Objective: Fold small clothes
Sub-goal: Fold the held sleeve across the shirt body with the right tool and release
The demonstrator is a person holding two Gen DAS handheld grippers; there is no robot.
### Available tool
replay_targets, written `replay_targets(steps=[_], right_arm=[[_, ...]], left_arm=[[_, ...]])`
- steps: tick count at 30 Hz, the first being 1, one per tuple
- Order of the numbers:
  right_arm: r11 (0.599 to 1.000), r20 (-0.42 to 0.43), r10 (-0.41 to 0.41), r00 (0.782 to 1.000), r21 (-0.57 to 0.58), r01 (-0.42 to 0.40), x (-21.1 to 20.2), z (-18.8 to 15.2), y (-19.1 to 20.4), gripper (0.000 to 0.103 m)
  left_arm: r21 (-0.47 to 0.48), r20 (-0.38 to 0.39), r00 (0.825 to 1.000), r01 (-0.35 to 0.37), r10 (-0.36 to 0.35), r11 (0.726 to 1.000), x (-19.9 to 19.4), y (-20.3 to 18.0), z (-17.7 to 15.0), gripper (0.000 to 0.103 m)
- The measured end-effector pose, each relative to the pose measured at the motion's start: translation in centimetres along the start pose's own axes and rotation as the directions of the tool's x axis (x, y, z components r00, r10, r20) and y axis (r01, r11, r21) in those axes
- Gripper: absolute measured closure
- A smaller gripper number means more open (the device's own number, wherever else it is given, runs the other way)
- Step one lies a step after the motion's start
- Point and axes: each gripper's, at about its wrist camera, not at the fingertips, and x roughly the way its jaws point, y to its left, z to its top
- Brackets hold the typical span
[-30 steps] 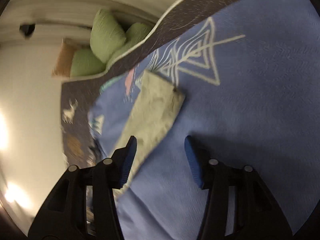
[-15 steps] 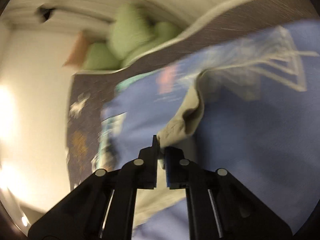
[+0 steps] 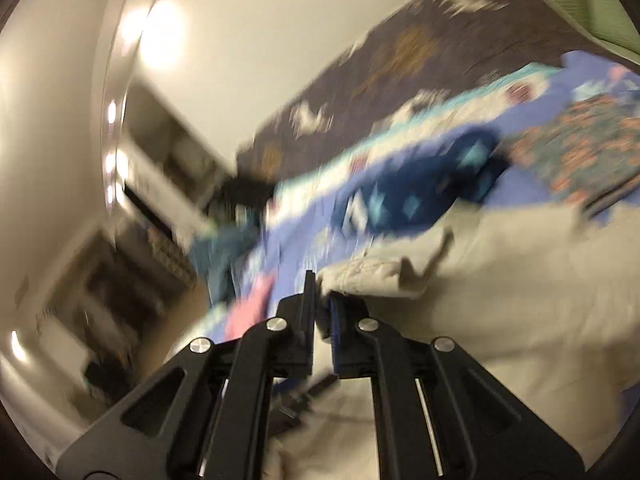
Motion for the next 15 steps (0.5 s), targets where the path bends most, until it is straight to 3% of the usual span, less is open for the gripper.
replay_targets(steps=[2, 6, 11, 15], right_arm=[[0.998, -0.058, -0.029, 0.998, -0.053, 0.026, 1.7, -2.1, 0.7, 0.097], [0.993, -0.115, -0.060, 0.992, -0.109, 0.048, 2.9, -4.8, 0.9, 0.097], [0.960, -0.156, -0.132, 0.979, -0.267, 0.087, 3.3, -7.6, 3.2, 0.092], [0.922, -0.234, -0.211, 0.949, -0.371, 0.114, 4.4, -9.6, 3.9, 0.071]], left_arm=[[-0.065, 0.002, 0.992, 0.128, -0.128, 0.990, -0.8, 1.0, 0.2, 0.022], [-0.150, -0.051, 0.967, 0.239, -0.249, 0.959, 0.0, 1.5, 0.8, 0.022], [-0.129, -0.115, 0.963, 0.227, -0.242, 0.965, 1.3, 0.1, 1.3, 0.022], [-0.098, -0.138, 0.970, 0.189, -0.201, 0.977, 1.6, -0.1, 1.1, 0.022]])
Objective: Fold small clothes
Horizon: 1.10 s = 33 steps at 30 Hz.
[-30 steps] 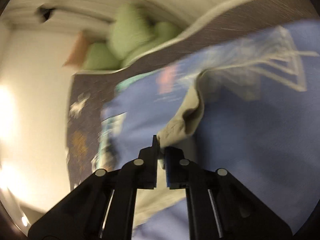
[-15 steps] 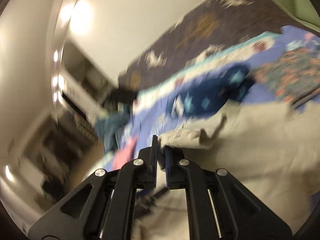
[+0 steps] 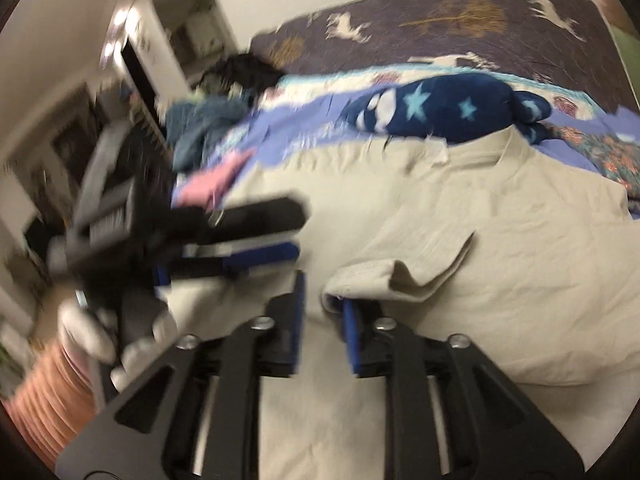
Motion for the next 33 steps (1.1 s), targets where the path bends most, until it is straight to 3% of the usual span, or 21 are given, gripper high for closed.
replay_targets(steps=[3, 8, 10, 11, 12, 14, 16, 19, 21, 29, 33], right_arm=[[0.998, -0.014, -0.060, 0.998, 0.019, 0.060, 0.2, -0.8, -0.4, 0.062], [0.990, 0.010, -0.138, 0.990, 0.027, 0.138, 0.8, -1.2, -0.1, 0.061], [0.986, 0.032, -0.164, 0.986, 0.030, 0.163, 0.9, -1.1, 0.2, 0.073], [0.984, 0.049, -0.179, 0.983, 0.033, 0.177, 0.9, -1.0, 0.4, 0.086], [0.985, 0.072, -0.172, 0.982, 0.011, 0.172, 0.8, -0.9, 1.0, 0.094], [0.979, 0.094, -0.122, 0.988, -0.153, 0.135, 0.7, -1.1, 3.5, 0.094], [0.947, 0.043, -0.038, 0.998, -0.317, 0.050, 0.9, -2.1, 5.8, 0.094], [0.936, 0.005, -0.010, 1.000, -0.352, 0.011, 0.9, -2.9, 5.9, 0.092], [0.947, 0.007, -0.023, 1.000, -0.320, 0.024, 0.6, -3.0, 5.0, 0.079], [0.973, -0.001, 0.001, 1.000, -0.229, -0.001, -1.3, -4.1, 2.5, 0.064], [0.988, -0.016, 0.023, 1.000, -0.151, -0.025, -0.8, -3.3, 2.0, 0.060]], left_arm=[[0.004, -0.001, 1.000, 0.001, -0.001, 1.000, 0.0, 0.0, -0.1, 0.022], [0.015, -0.031, 0.999, -0.018, 0.019, 1.000, 0.3, -0.6, 0.0, 0.022], [0.043, -0.047, 0.998, -0.028, 0.030, 0.999, 0.6, -1.3, 0.1, 0.022], [0.053, -0.047, 0.998, -0.034, 0.036, 0.998, 0.7, -1.6, 0.1, 0.022], [0.052, -0.041, 0.998, -0.038, 0.040, 0.998, 0.6, -1.7, 0.3, 0.022], [0.033, -0.030, 0.999, -0.036, 0.037, 0.999, 0.3, -1.4, 0.6, 0.022], [0.017, -0.023, 0.998, -0.050, 0.051, 0.999, 0.0, -0.9, 0.8, 0.022], [0.005, -0.048, 0.996, -0.081, 0.081, 0.997, 0.1, -0.1, 0.6, 0.022], [0.018, -0.057, 0.994, -0.094, 0.095, 0.995, 0.2, 0.0, 0.3, 0.022], [0.087, -0.089, 0.987, -0.128, 0.136, 0.988, 1.9, -1.5, -0.1, 0.025], [0.078, -0.055, 0.983, -0.171, 0.175, 0.982, 1.2, -2.0, 0.1, 0.025]])
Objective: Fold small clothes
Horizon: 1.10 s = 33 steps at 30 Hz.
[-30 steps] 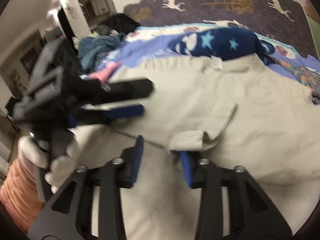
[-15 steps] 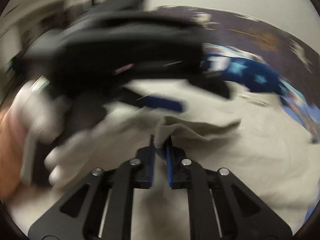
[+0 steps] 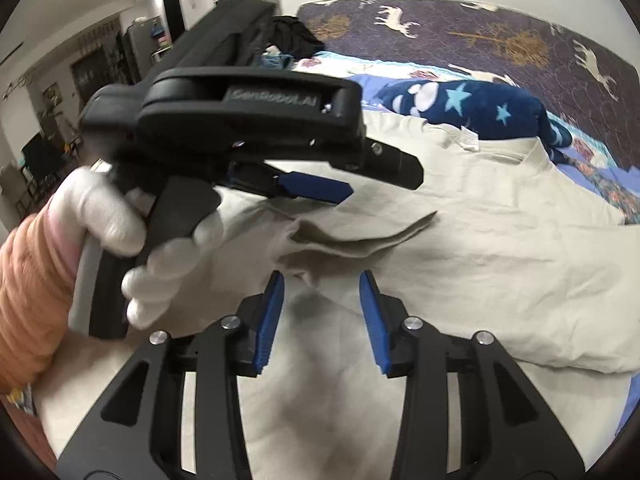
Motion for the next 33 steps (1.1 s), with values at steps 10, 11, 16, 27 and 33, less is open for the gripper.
replay_targets(steps=[10, 11, 16, 27, 33], right_arm=[[0.634, 0.111, 0.393, 0.913, 0.686, -0.357, 2.3, -0.1, -9.5, 0.044], [0.591, 0.133, 0.408, 0.903, 0.716, -0.372, 2.7, 0.1, -10.2, 0.044], [0.597, 0.125, 0.437, 0.891, 0.701, -0.391, 5.5, 4.4, -9.2, 0.043], [0.962, 0.038, 0.108, 0.993, 0.249, -0.114, -1.6, 6.9, -2.8, 0.044], [0.972, -0.003, -0.222, 0.975, -0.084, 0.221, -3.3, 1.4, -0.6, 0.044]], left_arm=[[0.096, 0.147, 0.986, -0.094, 0.080, 0.991, -8.9, 0.8, -3.2, 0.025], [0.108, 0.146, 0.986, -0.098, 0.082, 0.989, -9.4, 0.8, -3.9, 0.025], [0.221, 0.111, 0.988, -0.131, 0.109, 0.966, -9.6, -0.2, -7.0, 0.025], [0.198, 0.049, 0.991, -0.128, 0.121, 0.972, -6.5, 0.3, -4.6, 0.025], [0.136, 0.027, 0.981, -0.195, 0.193, 0.971, -3.8, 1.4, -1.0, 0.028]])
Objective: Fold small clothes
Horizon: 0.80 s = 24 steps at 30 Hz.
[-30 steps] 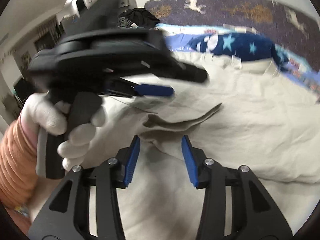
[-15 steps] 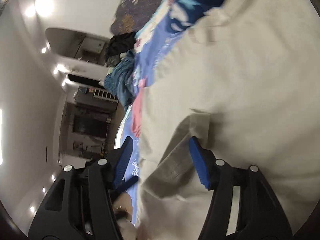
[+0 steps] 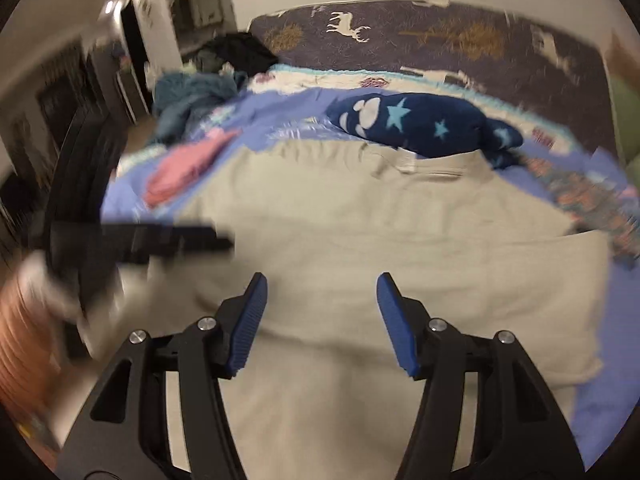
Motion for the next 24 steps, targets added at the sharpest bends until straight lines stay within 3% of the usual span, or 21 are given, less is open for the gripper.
replay_targets(steps=[1, 4, 5, 7, 12, 14, 16, 18, 21, 22, 24], right_arm=[[0.997, -0.013, -0.031, 0.999, -0.066, 0.030, 0.2, -0.5, 0.6, 0.044], [0.963, -0.026, -0.127, 0.992, -0.242, 0.117, 1.4, -2.2, 2.6, 0.040], [0.954, -0.030, -0.152, 0.988, -0.265, 0.138, 2.0, -2.4, 2.9, 0.039], [0.949, -0.046, -0.200, 0.979, -0.258, 0.182, 3.3, -2.9, 2.1, 0.039], [0.960, -0.019, -0.252, 0.968, -0.130, 0.248, 3.0, -2.0, -0.1, 0.039], [0.967, 0.033, -0.238, 0.971, -0.082, 0.240, 1.7, -1.5, -0.6, 0.039], [0.968, 0.086, -0.240, 0.967, -0.058, 0.246, 0.3, -1.2, -0.8, 0.034], [0.960, 0.106, -0.266, 0.958, -0.062, 0.273, -0.2, -1.2, -1.0, 0.032], [0.946, 0.064, -0.318, 0.946, -0.051, 0.321, 0.6, -2.0, -2.1, 0.032], [0.944, 0.044, -0.327, 0.944, -0.034, 0.328, 0.8, -2.3, -2.6, 0.032], [0.944, 0.007, -0.329, 0.944, 0.014, 0.329, 0.9, -3.1, -3.9, 0.032]], left_arm=[[-0.003, -0.013, 1.000, -0.006, 0.006, 1.000, 0.6, 0.1, 0.4, 0.032], [0.001, -0.040, 0.999, -0.013, 0.013, 1.000, 2.3, 0.1, 1.0, 0.069], [-0.004, -0.048, 0.999, 0.019, -0.019, 1.000, 2.5, 0.1, 1.1, 0.099], [-0.053, -0.041, 0.993, 0.105, -0.107, 0.993, 2.4, -0.1, 1.3, 0.099], [0.050, 0.107, 0.983, 0.146, -0.151, 0.988, -3.5, -3.3, 3.3, 0.099], [0.100, 0.189, 0.973, 0.116, -0.134, 0.988, -7.2, -4.0, 4.4, 0.099], [0.139, 0.231, 0.970, 0.044, -0.076, 0.989, -9.4, -3.7, 4.9, 0.098], [0.124, 0.241, 0.969, -0.082, 0.050, 0.989, -10.0, -1.8, 5.0, 0.098], [0.040, 0.168, 0.970, -0.184, 0.175, 0.982, -7.9, 2.4, 3.8, 0.096], [0.022, 0.146, 0.968, -0.210, 0.205, 0.977, -7.3, 3.2, 3.4, 0.092], [-0.011, 0.090, 0.955, -0.283, 0.283, 0.959, -5.7, 4.9, 1.9, 0.065]])
